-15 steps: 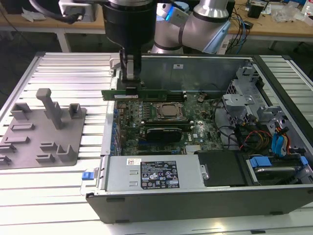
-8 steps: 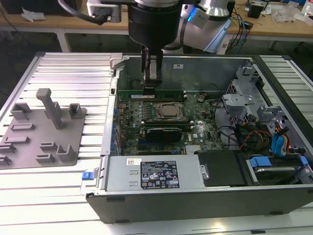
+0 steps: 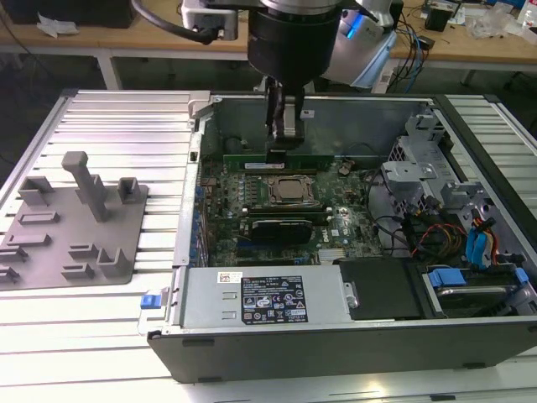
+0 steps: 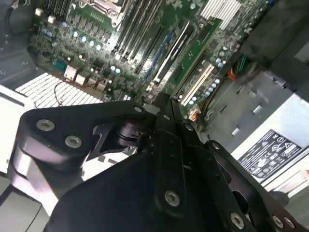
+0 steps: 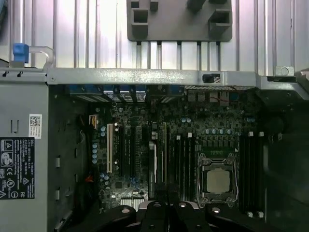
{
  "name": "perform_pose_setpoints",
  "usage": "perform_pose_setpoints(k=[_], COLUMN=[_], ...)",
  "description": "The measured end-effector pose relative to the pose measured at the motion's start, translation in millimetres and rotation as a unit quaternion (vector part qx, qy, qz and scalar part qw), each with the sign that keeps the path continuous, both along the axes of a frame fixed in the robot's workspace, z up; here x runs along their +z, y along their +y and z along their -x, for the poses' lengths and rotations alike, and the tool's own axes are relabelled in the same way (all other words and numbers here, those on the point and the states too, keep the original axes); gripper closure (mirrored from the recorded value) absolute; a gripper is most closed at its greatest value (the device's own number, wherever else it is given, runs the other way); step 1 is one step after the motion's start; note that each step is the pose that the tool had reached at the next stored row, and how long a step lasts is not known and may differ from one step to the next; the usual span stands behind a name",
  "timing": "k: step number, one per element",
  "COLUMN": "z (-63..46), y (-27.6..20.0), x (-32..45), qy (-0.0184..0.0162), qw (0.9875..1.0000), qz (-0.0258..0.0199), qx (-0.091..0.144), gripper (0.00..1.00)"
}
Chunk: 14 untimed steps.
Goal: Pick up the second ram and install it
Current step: 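Pick up the second ram and move it above second insertion slot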
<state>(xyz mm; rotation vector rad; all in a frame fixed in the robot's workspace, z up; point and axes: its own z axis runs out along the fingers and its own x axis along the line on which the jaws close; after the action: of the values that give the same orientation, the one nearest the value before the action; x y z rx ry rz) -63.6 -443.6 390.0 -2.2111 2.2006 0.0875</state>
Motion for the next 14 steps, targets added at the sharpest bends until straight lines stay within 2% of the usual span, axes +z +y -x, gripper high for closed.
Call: perform_pose_setpoints(k=[3, 6, 10, 12, 14], z=[-11.3, -16.8, -20.7, -22.0, -23.1], y=[0.4, 3.7, 11.1, 16.8, 19.5], x=[-4.8, -8.9, -12.9, -15.2, -17.7], qy=[0.0001, 0.0001, 0.0000, 0.0000, 0.0000], qw=[1.0000, 1.0000, 1.0000, 1.0000, 1.0000], qz=[0.0001, 0.0001, 0.0000, 0.0001, 0.0001], qx=[0.000, 0.000, 0.000, 0.000, 0.000], gripper=[0.91, 0.91, 0.91, 0.91, 0.91])
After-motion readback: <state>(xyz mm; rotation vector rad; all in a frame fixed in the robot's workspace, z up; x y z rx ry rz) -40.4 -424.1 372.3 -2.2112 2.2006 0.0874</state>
